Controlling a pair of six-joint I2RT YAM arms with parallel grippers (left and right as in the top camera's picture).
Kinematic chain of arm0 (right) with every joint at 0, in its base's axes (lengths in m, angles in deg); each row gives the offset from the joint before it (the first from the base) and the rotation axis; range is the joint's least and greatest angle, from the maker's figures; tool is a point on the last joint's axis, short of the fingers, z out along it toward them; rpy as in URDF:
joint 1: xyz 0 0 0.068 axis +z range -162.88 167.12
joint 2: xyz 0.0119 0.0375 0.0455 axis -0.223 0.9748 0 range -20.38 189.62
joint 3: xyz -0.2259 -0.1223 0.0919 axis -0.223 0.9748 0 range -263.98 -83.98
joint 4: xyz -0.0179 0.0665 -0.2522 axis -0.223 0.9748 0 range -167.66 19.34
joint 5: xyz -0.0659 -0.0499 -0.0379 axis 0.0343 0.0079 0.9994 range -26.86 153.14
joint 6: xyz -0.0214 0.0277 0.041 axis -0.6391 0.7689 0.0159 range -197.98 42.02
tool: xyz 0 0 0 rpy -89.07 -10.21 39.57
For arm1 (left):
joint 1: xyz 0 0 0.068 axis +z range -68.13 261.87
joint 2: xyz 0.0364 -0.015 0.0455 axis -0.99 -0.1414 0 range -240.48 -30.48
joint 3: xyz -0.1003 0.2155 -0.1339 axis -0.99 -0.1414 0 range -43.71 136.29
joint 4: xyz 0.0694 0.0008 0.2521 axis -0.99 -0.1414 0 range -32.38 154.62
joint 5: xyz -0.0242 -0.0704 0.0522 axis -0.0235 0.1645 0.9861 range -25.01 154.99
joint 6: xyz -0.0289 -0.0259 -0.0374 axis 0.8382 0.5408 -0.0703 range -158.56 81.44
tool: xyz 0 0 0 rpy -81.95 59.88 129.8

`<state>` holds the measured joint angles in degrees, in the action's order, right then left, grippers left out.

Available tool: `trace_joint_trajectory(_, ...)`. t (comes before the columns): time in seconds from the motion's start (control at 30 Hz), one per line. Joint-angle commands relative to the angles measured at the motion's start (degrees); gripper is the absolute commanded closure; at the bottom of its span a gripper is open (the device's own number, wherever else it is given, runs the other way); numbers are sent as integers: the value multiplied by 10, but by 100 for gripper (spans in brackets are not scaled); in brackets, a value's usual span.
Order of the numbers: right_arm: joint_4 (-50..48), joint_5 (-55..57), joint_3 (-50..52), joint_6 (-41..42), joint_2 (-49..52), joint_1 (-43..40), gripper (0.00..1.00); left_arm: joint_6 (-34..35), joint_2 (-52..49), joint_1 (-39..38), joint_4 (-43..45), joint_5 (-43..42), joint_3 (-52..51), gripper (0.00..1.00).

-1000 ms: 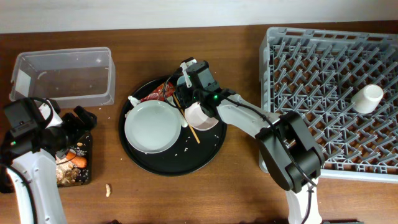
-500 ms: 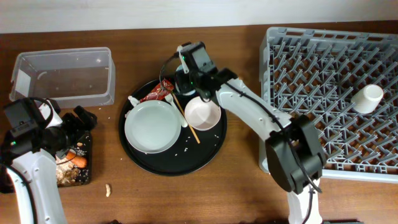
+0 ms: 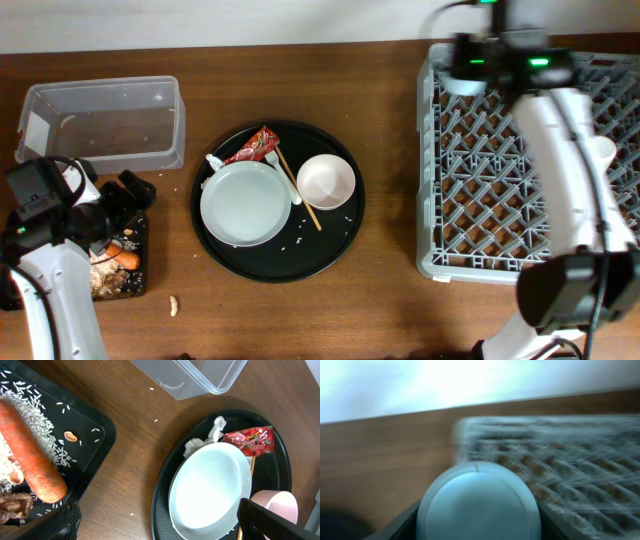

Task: Sort waste into correct bins and load items into the dishwasher rack
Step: 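Place the cup upside down in the rack and open the right gripper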

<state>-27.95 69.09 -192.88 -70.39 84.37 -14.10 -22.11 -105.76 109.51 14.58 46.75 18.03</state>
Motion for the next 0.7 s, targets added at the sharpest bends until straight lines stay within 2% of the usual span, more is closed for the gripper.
trace_joint_trajectory(0.0,31,7,-10,10,-16,-92,41,-9,0,3,1,-4,10,1)
trace_joint_trajectory(0.1,56,7,-9,15,-10,-162,41,-9,0,3,1,-4,10,1)
trace_joint_trajectory(0.27,73,-3,-3,14,15,-224,41,-9,0,3,1,-4,10,1)
trace_joint_trajectory(0.67,101,-27,49,26,43,-203,40,-9,0,3,1,-4,10,1)
